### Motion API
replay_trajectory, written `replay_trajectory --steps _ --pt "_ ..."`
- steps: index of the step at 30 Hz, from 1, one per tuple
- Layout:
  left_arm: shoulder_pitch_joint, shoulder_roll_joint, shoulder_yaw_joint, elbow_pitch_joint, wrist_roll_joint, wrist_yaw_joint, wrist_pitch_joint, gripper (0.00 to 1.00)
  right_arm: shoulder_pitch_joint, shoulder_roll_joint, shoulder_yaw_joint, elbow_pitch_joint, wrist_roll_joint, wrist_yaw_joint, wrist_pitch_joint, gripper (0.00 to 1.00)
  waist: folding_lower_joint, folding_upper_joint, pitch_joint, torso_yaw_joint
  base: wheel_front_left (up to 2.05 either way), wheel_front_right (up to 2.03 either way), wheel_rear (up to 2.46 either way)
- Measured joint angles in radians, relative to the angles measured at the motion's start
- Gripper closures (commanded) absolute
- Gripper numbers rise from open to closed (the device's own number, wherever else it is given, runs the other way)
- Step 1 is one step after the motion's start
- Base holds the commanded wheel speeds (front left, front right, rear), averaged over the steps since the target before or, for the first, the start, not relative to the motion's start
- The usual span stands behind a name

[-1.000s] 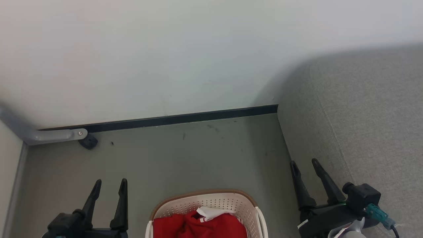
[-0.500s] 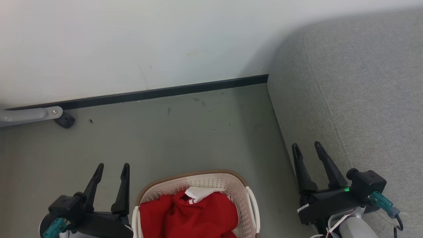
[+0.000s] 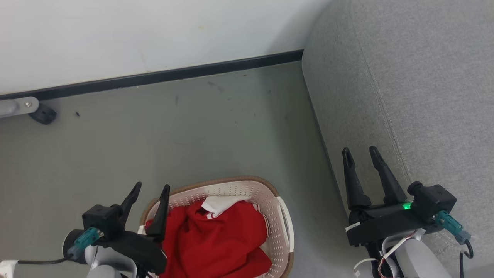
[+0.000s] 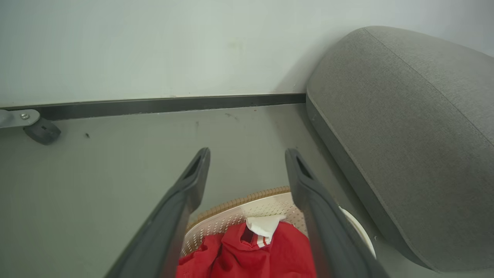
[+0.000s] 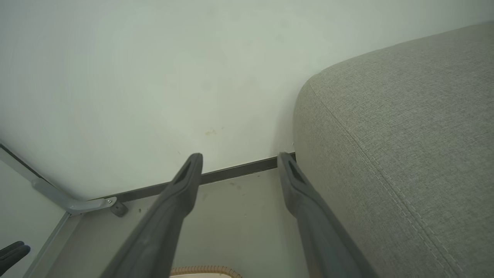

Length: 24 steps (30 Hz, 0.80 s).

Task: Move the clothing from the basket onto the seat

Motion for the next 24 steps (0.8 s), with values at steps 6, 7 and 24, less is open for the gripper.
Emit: replay_trajectory --steps 6,7,24 --pt "-0.041 -0.001 -0.038 0.058 0.000 -0.008 0.035 0.00 -0.005 0.008 0.000 -0.016 -0.012 -0.003 0.000 0.00 0.0000 0.0000 0.050 -0.021 0.00 0.00 0.00" --pt "-0.048 -0.001 -0.043 0.069 0.000 -0.008 0.044 0.00 -0.005 0.010 0.000 -0.020 -0.015 -0.003 0.000 0.00 0.0000 0.0000 0.059 -0.025 0.00 0.00 0.00" --pt "-0.189 -0.009 -0.151 0.207 0.012 -0.009 0.112 0.00 -0.063 0.021 0.005 -0.075 -0.035 -0.016 -0.007 0.00 -0.0001 0.0001 0.209 -0.073 0.00 0.00 0.00"
